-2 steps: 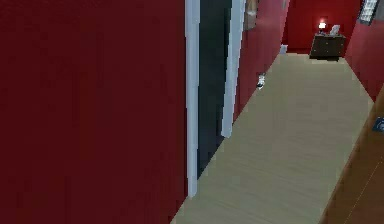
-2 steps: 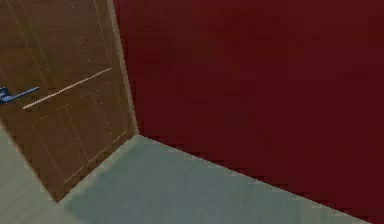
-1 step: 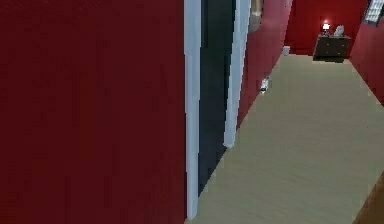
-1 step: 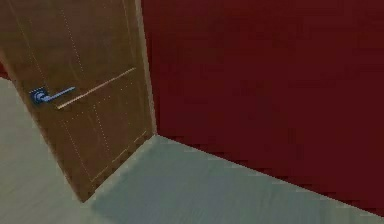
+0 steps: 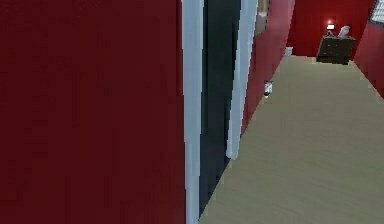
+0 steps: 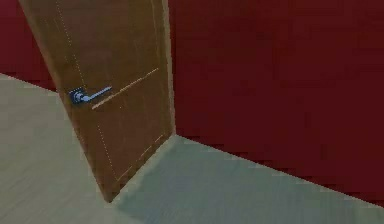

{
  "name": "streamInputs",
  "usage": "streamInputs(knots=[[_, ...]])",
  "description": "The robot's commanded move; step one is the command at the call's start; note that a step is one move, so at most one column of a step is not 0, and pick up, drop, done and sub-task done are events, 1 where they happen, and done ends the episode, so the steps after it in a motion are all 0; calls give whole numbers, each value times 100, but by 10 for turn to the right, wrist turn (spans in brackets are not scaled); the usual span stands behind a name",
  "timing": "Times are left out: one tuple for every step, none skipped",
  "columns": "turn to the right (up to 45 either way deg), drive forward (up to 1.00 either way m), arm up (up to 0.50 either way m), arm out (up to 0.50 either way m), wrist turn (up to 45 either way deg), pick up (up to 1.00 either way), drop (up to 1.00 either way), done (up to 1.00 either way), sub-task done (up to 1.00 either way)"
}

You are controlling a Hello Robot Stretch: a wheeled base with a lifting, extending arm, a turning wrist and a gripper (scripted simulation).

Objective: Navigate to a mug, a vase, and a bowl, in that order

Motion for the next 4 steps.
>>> streamInputs(knots=[[240, 0, 0, 0, 0, 0, 0, 0, 0], [0, 95, 0, 0, 0, 0, 0, 0, 0], [-270, 0, 0, 0, 0, 0, 0, 0, 0], [0, 45, 0, 0, 0, 0, 0, 0, 0]])
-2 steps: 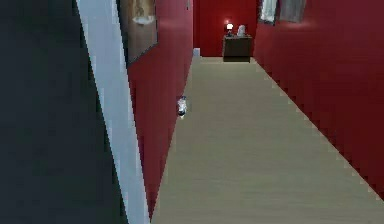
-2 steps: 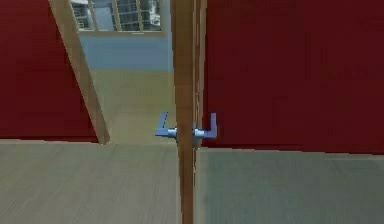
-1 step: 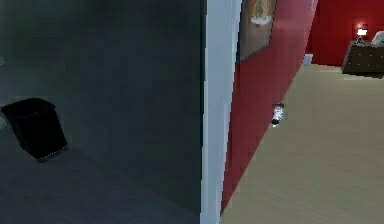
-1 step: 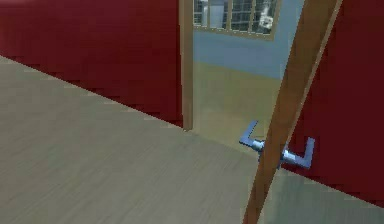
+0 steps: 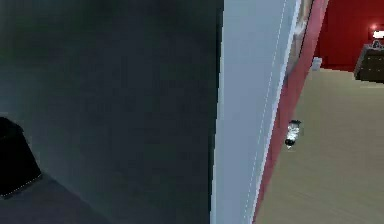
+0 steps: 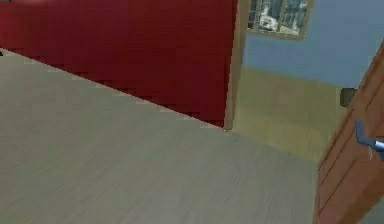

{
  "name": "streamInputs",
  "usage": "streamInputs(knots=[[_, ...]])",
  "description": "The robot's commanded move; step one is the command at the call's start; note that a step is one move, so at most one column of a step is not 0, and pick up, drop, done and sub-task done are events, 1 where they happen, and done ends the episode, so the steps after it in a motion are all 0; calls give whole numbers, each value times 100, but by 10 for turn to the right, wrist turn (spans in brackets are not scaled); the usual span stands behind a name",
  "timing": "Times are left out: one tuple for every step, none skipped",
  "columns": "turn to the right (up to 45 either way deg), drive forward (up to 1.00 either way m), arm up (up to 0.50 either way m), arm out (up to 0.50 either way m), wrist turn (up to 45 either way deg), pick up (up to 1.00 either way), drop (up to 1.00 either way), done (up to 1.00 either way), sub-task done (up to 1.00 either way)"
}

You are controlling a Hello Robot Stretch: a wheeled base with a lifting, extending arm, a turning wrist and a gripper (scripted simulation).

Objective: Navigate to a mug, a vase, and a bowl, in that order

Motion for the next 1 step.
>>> streamInputs(knots=[[-450, 0, 0, 0, 0, 0, 0, 0, 0]])
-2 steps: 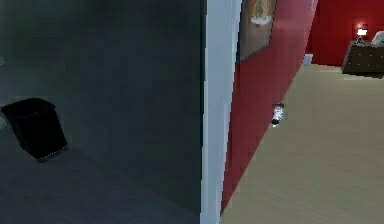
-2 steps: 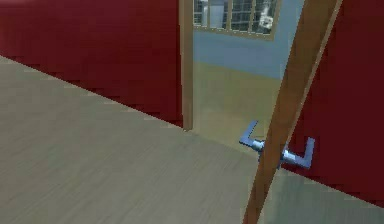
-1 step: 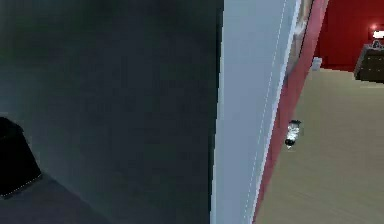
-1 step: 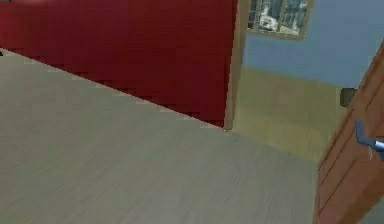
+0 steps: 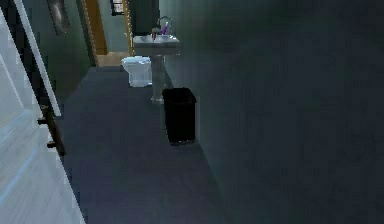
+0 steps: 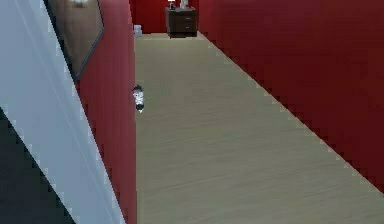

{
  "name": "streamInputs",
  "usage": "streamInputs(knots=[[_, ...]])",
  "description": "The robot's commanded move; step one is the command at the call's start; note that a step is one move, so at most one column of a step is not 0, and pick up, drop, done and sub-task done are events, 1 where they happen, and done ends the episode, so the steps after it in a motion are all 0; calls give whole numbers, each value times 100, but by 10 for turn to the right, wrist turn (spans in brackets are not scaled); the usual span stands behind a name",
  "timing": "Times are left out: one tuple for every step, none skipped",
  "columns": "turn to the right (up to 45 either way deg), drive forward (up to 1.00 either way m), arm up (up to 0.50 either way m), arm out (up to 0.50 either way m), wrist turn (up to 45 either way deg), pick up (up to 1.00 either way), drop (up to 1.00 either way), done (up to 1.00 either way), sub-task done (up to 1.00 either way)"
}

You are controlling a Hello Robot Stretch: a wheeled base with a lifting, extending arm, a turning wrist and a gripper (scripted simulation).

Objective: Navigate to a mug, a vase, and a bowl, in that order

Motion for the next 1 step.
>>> streamInputs(knots=[[-120, 0, 0, 0, 0, 0, 0, 0, 0]])
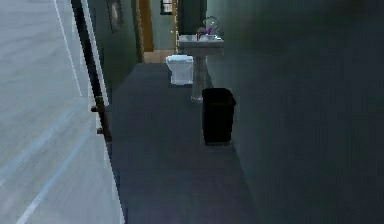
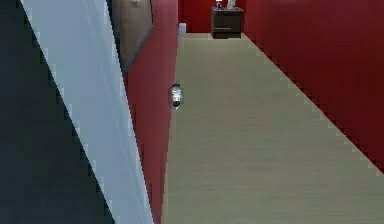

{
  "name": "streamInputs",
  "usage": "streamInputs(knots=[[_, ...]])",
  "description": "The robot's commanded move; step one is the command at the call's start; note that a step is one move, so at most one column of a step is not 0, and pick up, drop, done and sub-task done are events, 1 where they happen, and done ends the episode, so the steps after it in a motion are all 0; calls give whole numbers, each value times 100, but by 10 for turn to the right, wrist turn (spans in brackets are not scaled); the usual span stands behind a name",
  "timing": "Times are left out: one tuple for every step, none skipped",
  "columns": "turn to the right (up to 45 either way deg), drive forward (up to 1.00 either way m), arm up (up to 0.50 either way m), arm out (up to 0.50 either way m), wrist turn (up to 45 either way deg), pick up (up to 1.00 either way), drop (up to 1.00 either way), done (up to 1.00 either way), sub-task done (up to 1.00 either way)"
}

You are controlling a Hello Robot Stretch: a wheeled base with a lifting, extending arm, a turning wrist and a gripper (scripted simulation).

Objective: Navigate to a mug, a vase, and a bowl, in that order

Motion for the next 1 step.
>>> streamInputs(knots=[[0, 75, 0, 0, 0, 0, 0, 0, 0]])
